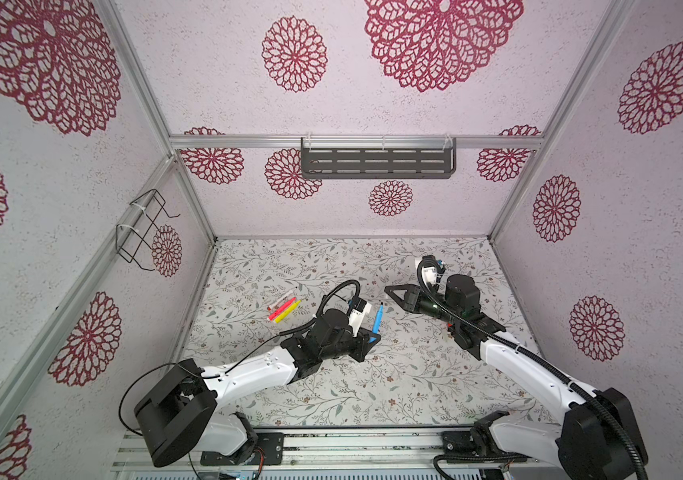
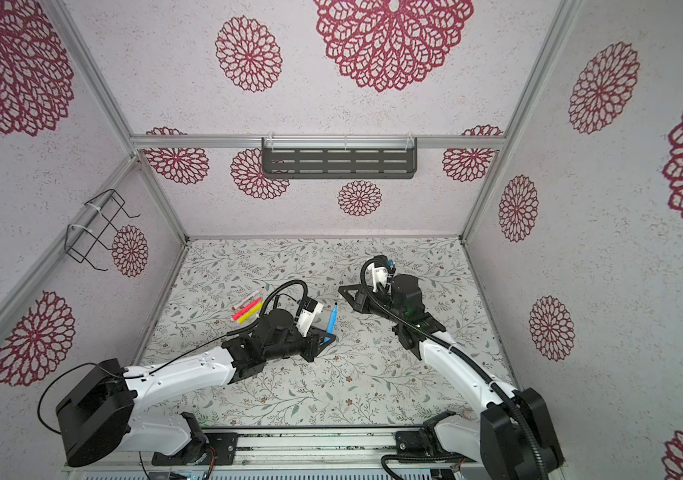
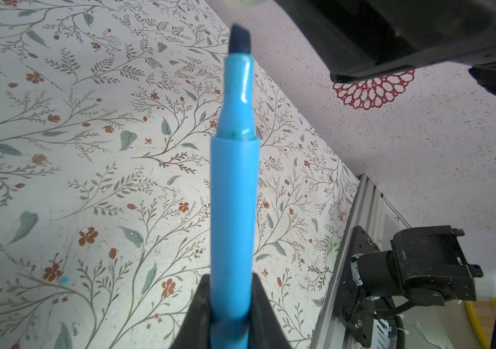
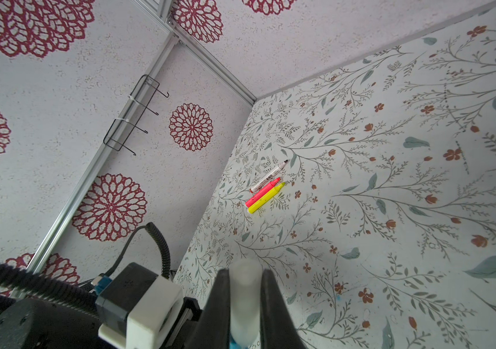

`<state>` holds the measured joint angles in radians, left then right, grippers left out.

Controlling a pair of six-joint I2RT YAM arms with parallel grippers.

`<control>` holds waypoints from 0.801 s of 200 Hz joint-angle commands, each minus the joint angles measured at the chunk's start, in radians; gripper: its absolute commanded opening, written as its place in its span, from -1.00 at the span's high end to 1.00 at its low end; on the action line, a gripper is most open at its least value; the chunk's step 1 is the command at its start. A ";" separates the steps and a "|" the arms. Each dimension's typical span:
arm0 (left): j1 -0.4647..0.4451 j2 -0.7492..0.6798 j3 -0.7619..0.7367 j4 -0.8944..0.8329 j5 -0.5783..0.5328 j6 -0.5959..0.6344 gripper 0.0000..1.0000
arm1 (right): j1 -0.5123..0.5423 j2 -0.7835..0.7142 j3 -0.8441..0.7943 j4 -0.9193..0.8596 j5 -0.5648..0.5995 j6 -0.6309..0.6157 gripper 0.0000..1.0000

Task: Insert the pens into the pen caps
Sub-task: 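Lift the clear cap with the right gripper and carry it toward the blue marker, then align the clear cap above the blue marker's tip held by the left gripper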

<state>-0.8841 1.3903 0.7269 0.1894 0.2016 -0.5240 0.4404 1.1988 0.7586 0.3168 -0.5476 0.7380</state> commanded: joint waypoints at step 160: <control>-0.010 -0.019 0.033 0.010 0.009 0.015 0.93 | 0.029 -0.005 0.021 0.051 0.013 0.014 1.00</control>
<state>-0.8841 1.3895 0.7490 0.1818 0.2024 -0.5156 0.4637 1.2053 0.7586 0.3252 -0.5434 0.7456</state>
